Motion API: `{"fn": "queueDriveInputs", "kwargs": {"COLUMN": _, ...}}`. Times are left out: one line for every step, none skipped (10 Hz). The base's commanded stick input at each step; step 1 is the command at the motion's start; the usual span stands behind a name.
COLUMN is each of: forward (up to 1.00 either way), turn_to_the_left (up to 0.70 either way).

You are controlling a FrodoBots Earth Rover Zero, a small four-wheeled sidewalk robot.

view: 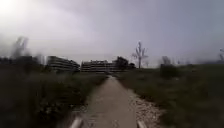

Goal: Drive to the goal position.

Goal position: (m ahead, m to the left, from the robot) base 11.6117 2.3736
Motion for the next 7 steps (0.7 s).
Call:
{"fn": "queueDriveInputs", "kwargs": {"forward": 0.70, "turn_to_the_left": 0.00}}
{"fn": "queueDriveInputs", "kwargs": {"forward": 0.70, "turn_to_the_left": 0.00}}
{"fn": "queueDriveInputs", "kwargs": {"forward": 0.70, "turn_to_the_left": 0.00}}
{"fn": "queueDriveInputs", "kwargs": {"forward": 0.70, "turn_to_the_left": 0.00}}
{"fn": "queueDriveInputs", "kwargs": {"forward": 0.70, "turn_to_the_left": 0.00}}
{"fn": "queueDriveInputs", "kwargs": {"forward": 0.70, "turn_to_the_left": 0.00}}
{"fn": "queueDriveInputs", "kwargs": {"forward": 0.70, "turn_to_the_left": 0.00}}
